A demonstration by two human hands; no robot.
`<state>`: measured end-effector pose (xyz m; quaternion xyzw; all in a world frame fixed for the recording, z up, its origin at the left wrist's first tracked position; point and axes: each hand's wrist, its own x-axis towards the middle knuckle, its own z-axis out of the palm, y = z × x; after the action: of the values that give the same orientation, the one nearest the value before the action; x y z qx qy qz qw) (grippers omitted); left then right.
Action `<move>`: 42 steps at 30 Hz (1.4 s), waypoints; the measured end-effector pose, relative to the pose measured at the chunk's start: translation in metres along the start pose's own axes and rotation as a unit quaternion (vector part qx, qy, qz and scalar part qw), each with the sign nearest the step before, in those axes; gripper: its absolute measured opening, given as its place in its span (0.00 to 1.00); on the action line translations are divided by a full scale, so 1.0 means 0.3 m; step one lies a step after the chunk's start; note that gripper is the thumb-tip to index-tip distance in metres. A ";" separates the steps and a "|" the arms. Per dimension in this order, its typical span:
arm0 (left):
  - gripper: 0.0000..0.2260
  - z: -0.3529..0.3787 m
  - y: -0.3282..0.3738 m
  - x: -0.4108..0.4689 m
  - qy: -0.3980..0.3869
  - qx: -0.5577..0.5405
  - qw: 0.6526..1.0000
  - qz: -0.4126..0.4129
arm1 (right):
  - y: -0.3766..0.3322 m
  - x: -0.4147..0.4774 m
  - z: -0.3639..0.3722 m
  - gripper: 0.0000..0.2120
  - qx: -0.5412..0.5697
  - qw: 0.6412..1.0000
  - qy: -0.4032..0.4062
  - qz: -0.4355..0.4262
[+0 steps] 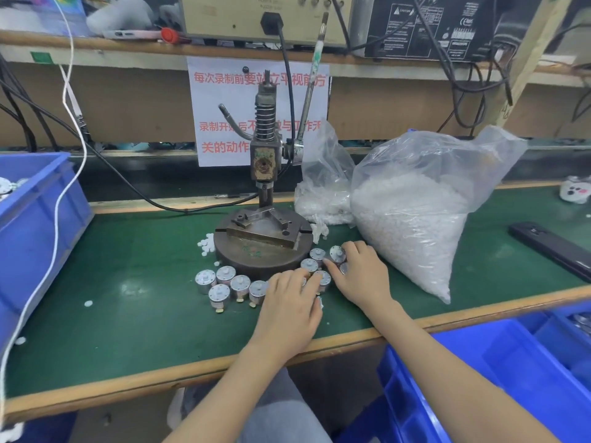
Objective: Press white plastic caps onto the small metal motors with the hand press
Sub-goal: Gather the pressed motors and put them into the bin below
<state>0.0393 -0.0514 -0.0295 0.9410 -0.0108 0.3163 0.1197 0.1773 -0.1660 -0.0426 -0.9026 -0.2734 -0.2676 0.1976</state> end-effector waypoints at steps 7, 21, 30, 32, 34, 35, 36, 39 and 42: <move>0.14 0.033 -0.059 0.024 -0.054 -0.024 0.995 -0.079 | 0.007 -0.016 -0.047 0.15 0.167 0.977 0.025 0.132; 0.15 0.045 -0.073 0.015 -0.048 -0.039 0.994 -0.095 | 0.154 -0.447 -0.284 0.10 0.284 0.902 0.145 0.290; 0.13 0.042 -0.072 0.014 -0.045 -0.053 0.992 -0.108 | 0.451 -0.652 -0.174 0.20 0.152 0.841 -0.111 0.507; 0.13 0.042 -0.071 0.013 -0.045 -0.054 0.991 -0.111 | 0.475 -0.653 -0.135 0.19 0.102 0.848 -0.158 0.496; 0.12 0.041 -0.070 0.014 -0.046 -0.056 0.991 -0.112 | 0.478 -0.637 -0.098 0.20 0.063 0.858 -0.176 0.479; 0.12 0.041 -0.070 0.014 -0.046 -0.056 0.991 -0.113 | 0.475 -0.627 -0.078 0.20 0.048 0.864 -0.180 0.468; 0.12 0.041 -0.070 0.014 -0.045 -0.056 0.991 -0.112 | 0.470 -0.618 -0.059 0.20 0.031 0.872 -0.186 0.452; 0.12 0.040 -0.071 0.014 -0.041 -0.055 0.991 -0.111 | 0.450 -0.609 -0.005 0.22 -0.046 0.889 -0.231 0.393; 0.12 0.040 -0.070 0.014 -0.044 -0.055 0.991 -0.111 | 0.453 -0.610 0.019 0.21 -0.102 0.878 -0.297 0.362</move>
<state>0.0518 -0.0335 -0.0409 0.9413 0.0715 0.2586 0.2048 0.1314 -0.3389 -0.1839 -0.9908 0.0555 0.0766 0.0970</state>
